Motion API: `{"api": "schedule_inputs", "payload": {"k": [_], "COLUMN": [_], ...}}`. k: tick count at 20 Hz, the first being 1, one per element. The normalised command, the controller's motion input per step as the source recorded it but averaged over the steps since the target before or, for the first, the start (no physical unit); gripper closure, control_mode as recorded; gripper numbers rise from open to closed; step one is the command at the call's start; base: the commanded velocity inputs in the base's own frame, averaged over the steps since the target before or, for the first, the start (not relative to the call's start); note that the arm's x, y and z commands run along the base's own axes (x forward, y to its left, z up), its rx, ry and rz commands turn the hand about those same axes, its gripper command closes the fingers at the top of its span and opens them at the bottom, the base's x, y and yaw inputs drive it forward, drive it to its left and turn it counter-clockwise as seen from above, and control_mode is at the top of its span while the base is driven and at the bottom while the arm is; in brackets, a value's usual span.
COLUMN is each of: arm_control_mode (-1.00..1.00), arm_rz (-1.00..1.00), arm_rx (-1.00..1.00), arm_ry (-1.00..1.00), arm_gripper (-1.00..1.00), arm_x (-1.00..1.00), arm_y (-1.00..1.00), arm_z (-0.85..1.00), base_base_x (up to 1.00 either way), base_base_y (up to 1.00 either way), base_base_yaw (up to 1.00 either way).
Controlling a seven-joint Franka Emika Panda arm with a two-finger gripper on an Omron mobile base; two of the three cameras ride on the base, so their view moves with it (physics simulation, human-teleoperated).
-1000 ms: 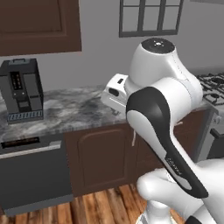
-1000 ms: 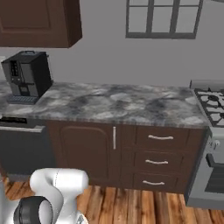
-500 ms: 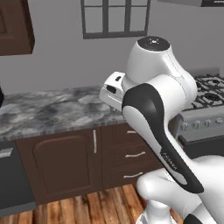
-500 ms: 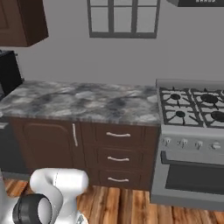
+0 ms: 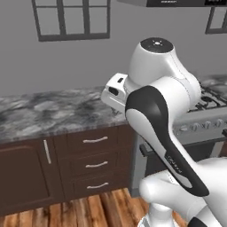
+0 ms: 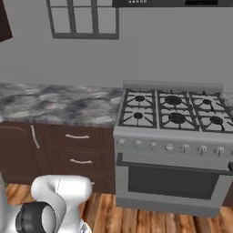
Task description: Move the cutting board and knife to the sink. Then move spray from the cabinet to the counter.
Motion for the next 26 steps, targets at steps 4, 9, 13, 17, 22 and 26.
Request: {"api": "schedule_inputs", "payload": {"k": [4,9,13,17,22,26], "arm_control_mode": [1.00,1.00,1.00,1.00,1.00,1.00], "arm_rz": [0.00,0.00,0.00,0.00,0.00,0.00], "arm_rx": [0.00,0.00,0.00,0.00,0.00,0.00], "arm_ry": [0.00,0.00,0.00,0.00,0.00,0.00], "arm_gripper": [-1.00,-1.00,-1.00,-1.00,-1.00,-1.00], "arm_x": [0.00,0.00,0.00,0.00,0.00,0.00], "arm_y": [0.00,0.00,0.00,0.00,0.00,0.00], "arm_z": [0.00,0.00,0.00,0.00,0.00,0.00], "base_base_x": [0.14,0.34,0.38,0.56,0.77,0.95], "base_base_y": [-1.00,-1.00,-1.00,-1.00,-1.00,-1.00], "base_base_yaw": [-0.15,-0.32,-0.37,-0.31,-0.25,-0.23]}}
